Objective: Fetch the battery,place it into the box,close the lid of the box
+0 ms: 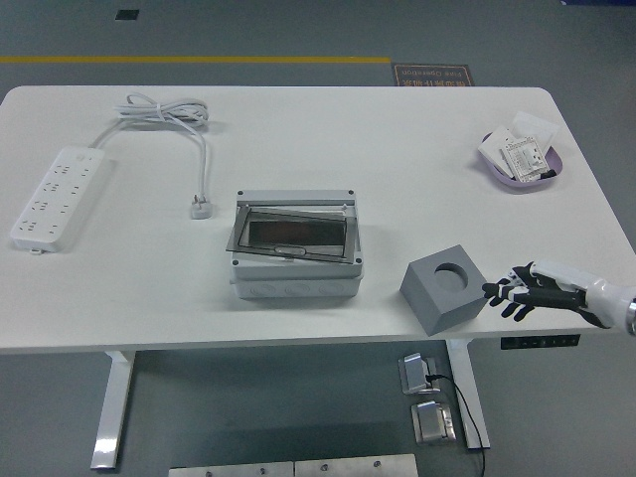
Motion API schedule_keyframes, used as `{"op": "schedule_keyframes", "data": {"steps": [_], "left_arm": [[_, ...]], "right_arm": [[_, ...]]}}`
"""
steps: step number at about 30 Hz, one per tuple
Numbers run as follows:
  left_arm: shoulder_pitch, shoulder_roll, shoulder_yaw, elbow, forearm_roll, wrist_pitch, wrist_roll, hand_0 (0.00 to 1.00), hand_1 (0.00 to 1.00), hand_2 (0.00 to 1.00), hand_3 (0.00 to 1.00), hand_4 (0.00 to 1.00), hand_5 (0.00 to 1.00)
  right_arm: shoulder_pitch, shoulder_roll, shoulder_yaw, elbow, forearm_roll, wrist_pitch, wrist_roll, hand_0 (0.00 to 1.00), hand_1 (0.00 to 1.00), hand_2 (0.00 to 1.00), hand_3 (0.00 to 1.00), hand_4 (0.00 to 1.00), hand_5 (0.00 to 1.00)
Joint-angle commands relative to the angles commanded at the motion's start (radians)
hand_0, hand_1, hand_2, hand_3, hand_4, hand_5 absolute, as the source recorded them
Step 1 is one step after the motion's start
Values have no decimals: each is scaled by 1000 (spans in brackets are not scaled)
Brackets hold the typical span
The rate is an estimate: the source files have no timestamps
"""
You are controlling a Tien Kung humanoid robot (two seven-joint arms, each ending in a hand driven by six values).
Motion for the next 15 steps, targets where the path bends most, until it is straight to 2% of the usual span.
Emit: {"op": "schedule_keyframes", "data": {"steps": [5, 15], "left_arm": [[-3, 1, 0, -1, 0, 1, -1, 635, 706, 649, 632, 706, 132], [-5, 3, 6, -1, -6, 1, -1, 636, 706, 650, 633, 706, 135]], "right_arm": [[9, 18, -25, -7, 5, -7, 13, 606, 616, 705, 677, 782, 717], [55, 25, -82, -26, 18, -14, 27, 637, 649, 705, 682, 779, 726]]}}
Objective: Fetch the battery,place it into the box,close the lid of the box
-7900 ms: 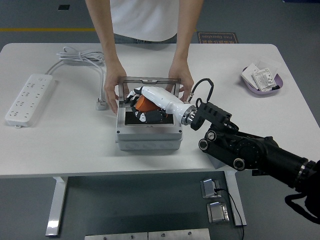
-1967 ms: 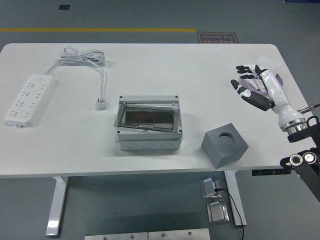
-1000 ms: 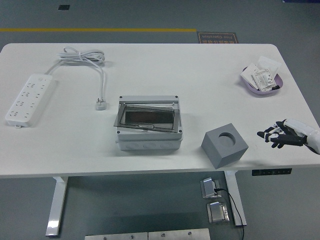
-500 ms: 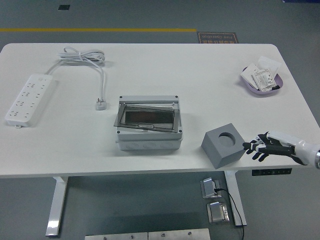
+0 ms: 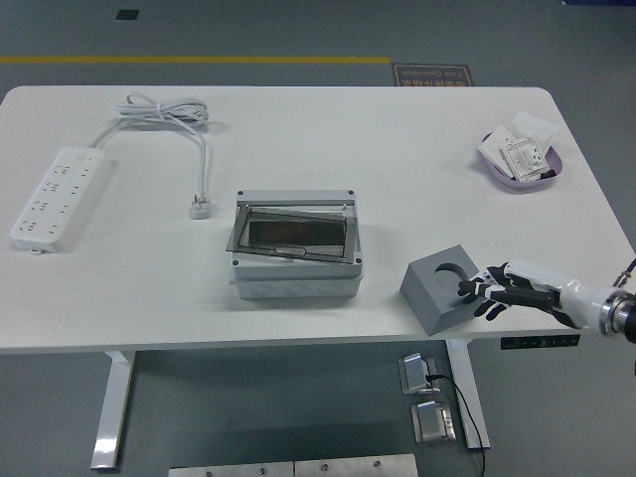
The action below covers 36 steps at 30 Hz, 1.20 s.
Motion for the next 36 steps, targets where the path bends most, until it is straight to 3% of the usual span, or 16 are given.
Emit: {"op": "schedule_keyframes", "data": {"steps": [13, 36], "left_arm": [[-2, 0, 4, 0, 0, 0, 0, 637, 706, 649, 633, 707, 140], [-4, -1, 10, -1, -2, -1, 1, 637, 706, 649, 633, 707, 139]], "right_arm": [[46, 17, -63, -27, 8, -22, 25, 662, 677, 711, 687, 760, 717], [87, 28, -87, -64, 12, -111, 108, 664, 681, 720, 683, 761, 717]]}}
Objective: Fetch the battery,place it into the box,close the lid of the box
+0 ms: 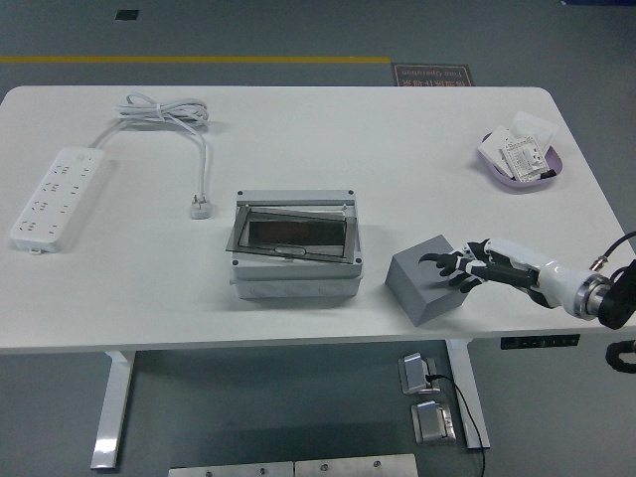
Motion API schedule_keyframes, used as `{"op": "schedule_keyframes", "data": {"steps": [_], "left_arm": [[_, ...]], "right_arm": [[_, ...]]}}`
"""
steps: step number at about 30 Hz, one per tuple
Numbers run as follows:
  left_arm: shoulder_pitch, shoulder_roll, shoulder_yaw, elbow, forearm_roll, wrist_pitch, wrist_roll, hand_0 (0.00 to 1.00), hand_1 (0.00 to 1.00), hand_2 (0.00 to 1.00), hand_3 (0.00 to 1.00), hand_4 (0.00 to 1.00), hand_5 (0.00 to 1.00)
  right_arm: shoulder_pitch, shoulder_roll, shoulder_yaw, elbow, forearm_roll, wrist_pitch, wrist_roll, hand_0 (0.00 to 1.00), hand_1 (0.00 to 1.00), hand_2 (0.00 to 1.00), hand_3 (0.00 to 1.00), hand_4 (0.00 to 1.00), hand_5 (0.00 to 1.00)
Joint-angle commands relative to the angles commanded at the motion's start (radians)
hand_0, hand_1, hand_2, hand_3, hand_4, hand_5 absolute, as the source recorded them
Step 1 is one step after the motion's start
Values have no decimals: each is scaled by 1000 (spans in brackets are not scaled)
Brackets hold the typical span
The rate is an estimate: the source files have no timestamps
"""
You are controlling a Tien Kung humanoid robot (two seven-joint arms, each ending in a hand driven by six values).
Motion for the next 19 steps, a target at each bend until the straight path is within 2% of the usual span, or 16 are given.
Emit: {"op": "schedule_keyframes", "data": {"steps": [14, 19], "left_arm": [[1, 1, 1, 0, 0, 0, 0, 637, 706, 648, 633, 708, 138], [1, 1, 0, -1, 2, 0, 0, 637, 706, 648, 633, 708, 138]], "right_arm": [[7, 7, -17, -12, 6, -23, 19, 673, 689, 745, 675, 762, 719], [11, 11, -22, -20, 10, -46, 41, 673, 689, 745, 675, 762, 719]]}}
